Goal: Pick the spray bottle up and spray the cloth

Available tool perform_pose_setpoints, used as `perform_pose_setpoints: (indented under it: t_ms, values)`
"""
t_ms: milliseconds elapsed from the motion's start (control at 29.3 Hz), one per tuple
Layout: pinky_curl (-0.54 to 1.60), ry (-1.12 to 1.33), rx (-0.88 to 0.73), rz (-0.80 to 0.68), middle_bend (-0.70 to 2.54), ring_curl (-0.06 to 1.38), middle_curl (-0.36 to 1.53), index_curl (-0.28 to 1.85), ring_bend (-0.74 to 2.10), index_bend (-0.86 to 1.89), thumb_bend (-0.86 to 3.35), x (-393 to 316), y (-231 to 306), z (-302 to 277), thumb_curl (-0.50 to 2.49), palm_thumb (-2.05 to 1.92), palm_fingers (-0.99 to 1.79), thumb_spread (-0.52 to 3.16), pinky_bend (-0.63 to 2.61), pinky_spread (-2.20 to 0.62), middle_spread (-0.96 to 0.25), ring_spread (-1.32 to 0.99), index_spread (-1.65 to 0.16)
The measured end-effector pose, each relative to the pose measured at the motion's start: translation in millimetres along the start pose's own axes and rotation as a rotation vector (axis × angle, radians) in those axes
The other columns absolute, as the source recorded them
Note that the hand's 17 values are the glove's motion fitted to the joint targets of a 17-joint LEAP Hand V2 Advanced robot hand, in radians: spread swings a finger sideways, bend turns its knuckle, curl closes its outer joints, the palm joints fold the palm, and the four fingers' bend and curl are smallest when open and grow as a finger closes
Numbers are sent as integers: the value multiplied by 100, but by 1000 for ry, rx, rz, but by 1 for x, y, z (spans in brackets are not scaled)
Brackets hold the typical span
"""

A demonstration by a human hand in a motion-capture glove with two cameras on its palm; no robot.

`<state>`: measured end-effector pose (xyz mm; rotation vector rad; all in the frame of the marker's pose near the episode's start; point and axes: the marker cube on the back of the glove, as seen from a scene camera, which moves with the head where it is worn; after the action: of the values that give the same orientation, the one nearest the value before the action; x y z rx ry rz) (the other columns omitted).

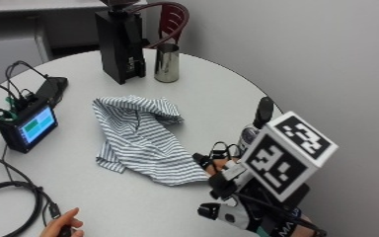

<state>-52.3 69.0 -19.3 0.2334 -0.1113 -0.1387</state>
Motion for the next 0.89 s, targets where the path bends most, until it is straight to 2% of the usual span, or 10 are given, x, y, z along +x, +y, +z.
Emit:
perform_pose_setpoints:
  t_ms: [205,443,648,887]
  values:
    - [30,-132,244,145,40,27,33,21,34,11,15,46,14,-25,34,70,57,119,40,18,-3,3,-35]
    - [32,-242,438,362,40,30,35,22,36,12,4,117,19,-2,31,63,63,110,39,15,-5,0,-34]
    - [33,-444,424,481,35,32,35,21,40,9,-1,148,0,50,31,64,65,106,42,13,-5,-2,-34]
    - [35,-620,424,464,31,34,35,20,43,8,-2,161,-16,100,32,64,63,102,46,11,-5,-3,-34]
